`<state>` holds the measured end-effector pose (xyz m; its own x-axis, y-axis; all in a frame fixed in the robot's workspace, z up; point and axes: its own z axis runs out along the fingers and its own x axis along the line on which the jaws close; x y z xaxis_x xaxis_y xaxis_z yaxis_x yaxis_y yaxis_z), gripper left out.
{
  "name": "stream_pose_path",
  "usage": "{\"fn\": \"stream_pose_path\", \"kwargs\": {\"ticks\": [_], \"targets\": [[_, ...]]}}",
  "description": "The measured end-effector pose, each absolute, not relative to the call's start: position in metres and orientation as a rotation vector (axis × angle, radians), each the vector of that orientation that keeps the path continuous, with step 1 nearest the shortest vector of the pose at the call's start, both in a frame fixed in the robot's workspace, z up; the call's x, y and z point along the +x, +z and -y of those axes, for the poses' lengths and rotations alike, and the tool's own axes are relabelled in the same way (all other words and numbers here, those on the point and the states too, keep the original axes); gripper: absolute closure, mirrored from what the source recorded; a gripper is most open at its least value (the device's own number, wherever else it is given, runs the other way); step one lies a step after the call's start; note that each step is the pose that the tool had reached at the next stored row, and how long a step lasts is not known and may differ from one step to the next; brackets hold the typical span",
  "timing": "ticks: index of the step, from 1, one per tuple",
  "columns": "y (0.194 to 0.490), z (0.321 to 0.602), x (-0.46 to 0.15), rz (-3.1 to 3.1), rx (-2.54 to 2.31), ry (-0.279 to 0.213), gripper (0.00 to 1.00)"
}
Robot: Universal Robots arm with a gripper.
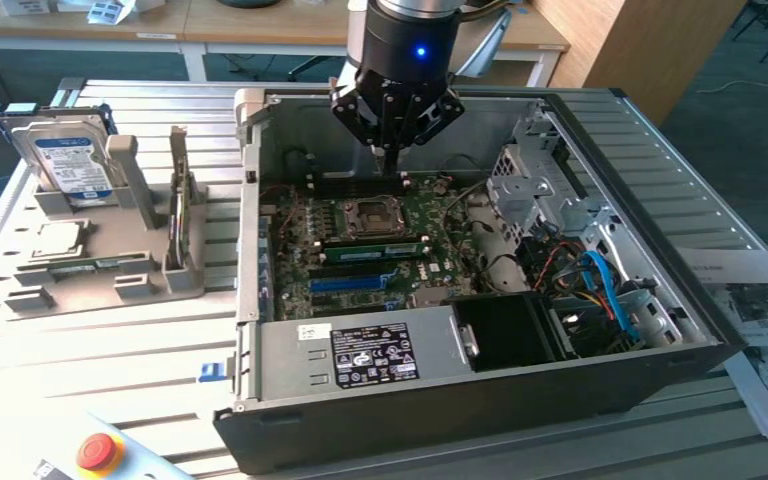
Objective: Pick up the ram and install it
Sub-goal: 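Press down the ram until it locks into place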
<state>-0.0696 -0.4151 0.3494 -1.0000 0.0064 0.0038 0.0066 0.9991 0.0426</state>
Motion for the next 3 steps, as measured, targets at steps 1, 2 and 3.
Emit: {"fn": "stream_pose_path", "kwargs": {"ticks": [1,2,3], "targets": [[0.3494,0.4151,-0.0696,3.137,-0.01,-0.067,0.9],[0.3494,0.4151,-0.0696,3.137,-0.01,-0.067,0.9],[0.3494,0.4151,-0.0696,3.137,-0.01,-0.067,0.9]]}}
